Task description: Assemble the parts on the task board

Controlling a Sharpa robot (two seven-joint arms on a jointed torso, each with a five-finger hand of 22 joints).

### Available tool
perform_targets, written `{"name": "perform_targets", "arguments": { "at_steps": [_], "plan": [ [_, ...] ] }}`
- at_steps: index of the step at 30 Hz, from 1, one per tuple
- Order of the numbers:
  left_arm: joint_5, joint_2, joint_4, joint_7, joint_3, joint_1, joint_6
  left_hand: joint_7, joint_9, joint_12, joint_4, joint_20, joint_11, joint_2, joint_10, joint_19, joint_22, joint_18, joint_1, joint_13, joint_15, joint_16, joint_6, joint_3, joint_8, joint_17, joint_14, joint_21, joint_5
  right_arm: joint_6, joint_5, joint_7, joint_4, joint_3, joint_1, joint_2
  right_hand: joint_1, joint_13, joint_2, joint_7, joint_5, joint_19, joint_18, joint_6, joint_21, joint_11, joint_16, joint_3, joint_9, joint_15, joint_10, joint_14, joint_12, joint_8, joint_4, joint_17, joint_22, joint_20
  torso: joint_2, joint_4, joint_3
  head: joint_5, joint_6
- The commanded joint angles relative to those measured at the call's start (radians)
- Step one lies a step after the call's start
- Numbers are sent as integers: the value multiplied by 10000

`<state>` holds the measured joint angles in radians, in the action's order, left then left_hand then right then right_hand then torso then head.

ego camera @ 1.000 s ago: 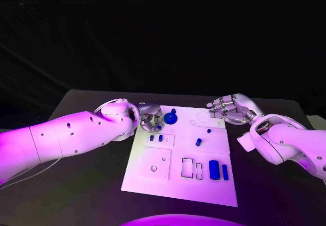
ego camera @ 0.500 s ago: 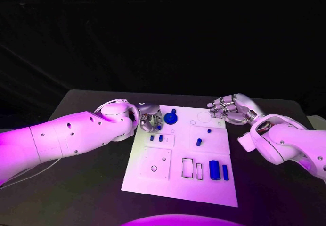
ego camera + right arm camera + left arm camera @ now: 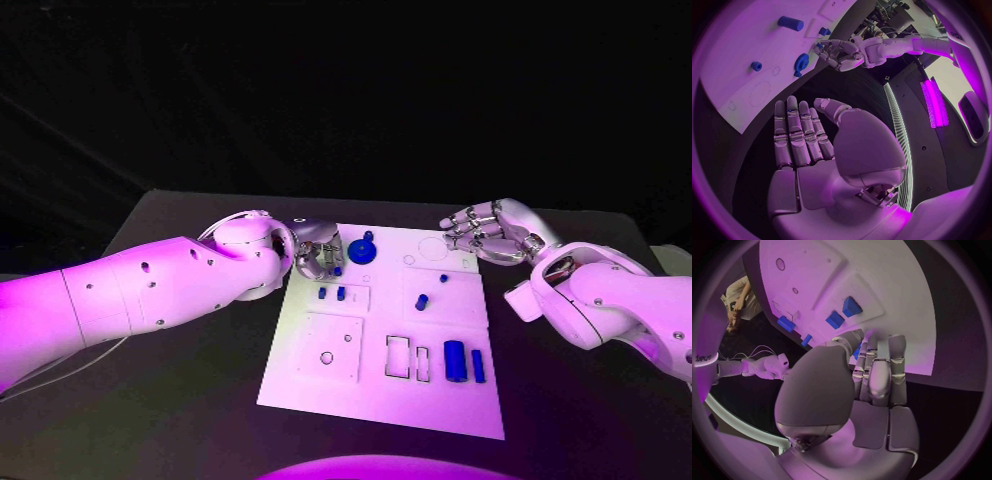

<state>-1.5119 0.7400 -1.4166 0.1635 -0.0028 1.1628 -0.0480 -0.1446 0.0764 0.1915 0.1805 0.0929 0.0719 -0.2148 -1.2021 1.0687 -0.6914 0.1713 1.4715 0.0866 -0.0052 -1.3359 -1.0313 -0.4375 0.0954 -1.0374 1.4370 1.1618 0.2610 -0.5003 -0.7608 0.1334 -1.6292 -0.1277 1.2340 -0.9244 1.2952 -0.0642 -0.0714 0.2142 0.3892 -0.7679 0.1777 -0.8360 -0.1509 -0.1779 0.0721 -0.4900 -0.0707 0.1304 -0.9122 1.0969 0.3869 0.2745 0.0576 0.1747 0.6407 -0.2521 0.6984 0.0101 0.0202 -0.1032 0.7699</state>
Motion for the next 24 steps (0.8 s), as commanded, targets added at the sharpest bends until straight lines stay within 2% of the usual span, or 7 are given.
{"name": "perform_targets", "arguments": {
  "at_steps": [1,6,10,13,16,21,24],
  "plan": [
    [31,22,-13,75,3,-2,51,-1,-35,-79,50,32,15,-17,-69,-73,18,-48,-78,15,45,39,120,14,-81,25,-5,-61,-8,115,-121,-25,17,1,-8,1,-30,9,-39,267,37,66,14,83,63,1,-49,-63,-2,67,66,-25,62,71,12,-20,-22,-14,-3,1,-1,-3,-20],
    [31,153,48,124,4,0,47,-32,-109,-262,90,44,32,-112,77,-269,333,7,-98,10,65,189,388,24,-270,317,-118,-237,-4,174,-328,-151,92,1,-7,-56,2,9,-81,222,-41,88,29,2,122,30,-40,-68,-19,62,21,-9,92,151,67,-36,-78,-24,0,-9,2,54,-20],
    [371,374,168,13,12,8,-167,27,-77,-394,116,50,49,-143,253,-457,629,57,-92,-3,75,339,296,34,-204,613,-227,-411,-10,434,-857,-165,231,1,-3,-111,2,33,-166,4,-298,-304,87,-389,43,206,116,100,-17,-111,-323,417,54,202,117,8,-142,75,-8,7,-5,153,-23],
    [944,558,293,-223,38,33,-467,23,-55,-445,96,66,90,-139,385,-784,1132,138,-36,-10,102,730,171,28,-112,1324,-497,-716,-10,745,-1745,-326,325,2,4,-135,171,38,-156,-190,-493,-1072,77,-940,-365,435,440,385,-6,-434,-943,1309,-125,127,253,181,24,424,-15,0,-2,276,-32],
    [1701,782,346,-500,66,95,-778,13,-48,-375,74,78,96,-123,373,-828,1185,139,1,22,106,1052,95,43,-47,1841,-705,-803,-16,1384,-3002,-806,407,4,17,-138,465,18,-101,-477,-746,-2178,66,-1574,-1345,766,1105,944,-23,-982,-1855,2744,-325,52,475,620,686,1017,-16,8,6,487,-64],
    [4245,1196,137,-1117,85,252,-1208,-61,-27,-213,13,109,160,-39,495,-1008,1375,135,83,85,166,2159,-148,72,141,3463,-1390,-1125,-15,2519,-5745,-1953,512,6,61,-50,268,-165,-182,-710,-1076,-2588,94,-2004,-1575,1106,1778,1426,-46,-1287,-2734,3910,-321,-62,324,1112,797,1240,-11,-1,-2,799,-167],
    [6329,1394,-108,-1677,88,300,-1431,-112,-20,-137,-64,143,212,48,564,-1168,1473,130,173,103,194,3033,-262,46,232,4757,-1999,-1310,-17,2767,-7079,-2468,517,6,67,22,183,-171,-329,-834,-699,-3718,70,-2161,-1453,1228,3279,1537,-29,-1468,-2801,4144,-854,-360,145,2080,289,1570,-5,-3,-4,932,-203]
  ]
}}
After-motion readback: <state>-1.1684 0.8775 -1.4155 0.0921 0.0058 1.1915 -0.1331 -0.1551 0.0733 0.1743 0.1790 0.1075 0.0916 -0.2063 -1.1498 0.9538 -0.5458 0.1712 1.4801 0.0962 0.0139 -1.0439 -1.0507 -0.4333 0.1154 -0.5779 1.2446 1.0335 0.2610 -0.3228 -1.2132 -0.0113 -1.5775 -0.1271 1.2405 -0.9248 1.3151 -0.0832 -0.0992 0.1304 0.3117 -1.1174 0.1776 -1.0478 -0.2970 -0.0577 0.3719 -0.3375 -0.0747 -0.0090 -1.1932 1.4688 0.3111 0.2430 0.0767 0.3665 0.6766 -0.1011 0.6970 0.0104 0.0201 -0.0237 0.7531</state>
